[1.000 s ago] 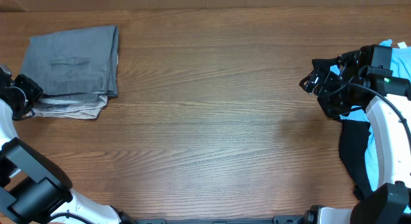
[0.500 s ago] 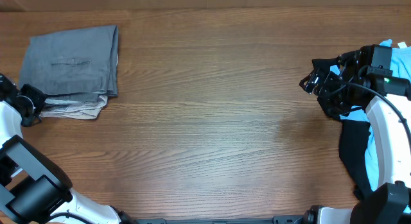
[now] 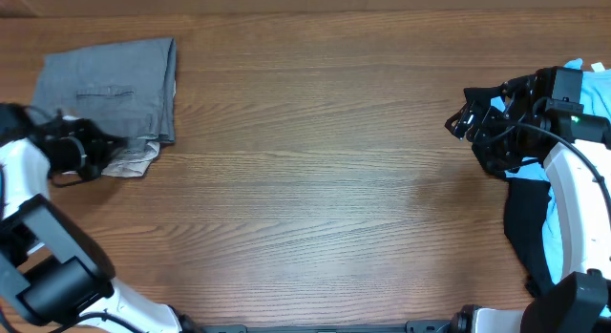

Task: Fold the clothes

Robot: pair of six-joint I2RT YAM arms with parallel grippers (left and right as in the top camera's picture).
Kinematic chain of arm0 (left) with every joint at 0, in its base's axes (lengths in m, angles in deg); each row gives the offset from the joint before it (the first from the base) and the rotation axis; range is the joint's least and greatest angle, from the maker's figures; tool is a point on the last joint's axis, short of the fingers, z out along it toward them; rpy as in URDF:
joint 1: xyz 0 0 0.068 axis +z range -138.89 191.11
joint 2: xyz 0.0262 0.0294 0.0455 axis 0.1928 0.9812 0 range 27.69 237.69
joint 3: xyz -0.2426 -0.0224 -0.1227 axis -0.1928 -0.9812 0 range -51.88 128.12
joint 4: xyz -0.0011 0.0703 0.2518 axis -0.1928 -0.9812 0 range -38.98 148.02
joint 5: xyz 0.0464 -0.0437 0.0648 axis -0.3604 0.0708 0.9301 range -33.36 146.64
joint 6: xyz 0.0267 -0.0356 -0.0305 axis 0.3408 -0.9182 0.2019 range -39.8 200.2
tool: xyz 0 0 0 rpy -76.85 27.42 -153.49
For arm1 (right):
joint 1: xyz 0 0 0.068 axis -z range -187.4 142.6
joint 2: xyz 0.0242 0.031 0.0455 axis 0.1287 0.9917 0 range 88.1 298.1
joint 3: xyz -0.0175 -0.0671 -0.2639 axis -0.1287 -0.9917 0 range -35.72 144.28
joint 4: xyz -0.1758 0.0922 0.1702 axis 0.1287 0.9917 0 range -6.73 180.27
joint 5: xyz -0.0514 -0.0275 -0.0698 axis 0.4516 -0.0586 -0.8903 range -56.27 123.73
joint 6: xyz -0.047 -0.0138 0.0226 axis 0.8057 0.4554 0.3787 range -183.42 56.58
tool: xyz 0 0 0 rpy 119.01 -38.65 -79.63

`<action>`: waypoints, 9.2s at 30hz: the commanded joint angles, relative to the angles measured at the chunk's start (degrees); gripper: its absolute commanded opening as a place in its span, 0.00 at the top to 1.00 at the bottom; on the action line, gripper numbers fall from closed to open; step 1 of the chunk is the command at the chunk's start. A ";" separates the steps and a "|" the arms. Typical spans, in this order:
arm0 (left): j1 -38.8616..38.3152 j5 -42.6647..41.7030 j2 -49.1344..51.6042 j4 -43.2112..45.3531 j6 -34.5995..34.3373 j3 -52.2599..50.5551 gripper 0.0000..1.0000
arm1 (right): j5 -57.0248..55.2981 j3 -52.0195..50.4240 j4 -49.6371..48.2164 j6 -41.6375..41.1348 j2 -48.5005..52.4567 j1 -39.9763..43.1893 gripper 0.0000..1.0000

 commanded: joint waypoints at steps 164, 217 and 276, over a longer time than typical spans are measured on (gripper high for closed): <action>-39.30 21.31 0.35 2.86 -3.43 0.92 0.00 | -12.59 -71.47 -52.24 7.72 -86.84 -19.19 0.00; -41.46 32.30 -101.74 14.86 -2.80 -48.48 0.00 | -12.59 -71.47 -52.24 7.72 -86.84 -19.19 0.00; -41.55 40.30 -108.00 41.86 12.68 -77.64 0.00 | -12.59 -71.47 -52.24 7.72 -86.84 -19.19 0.00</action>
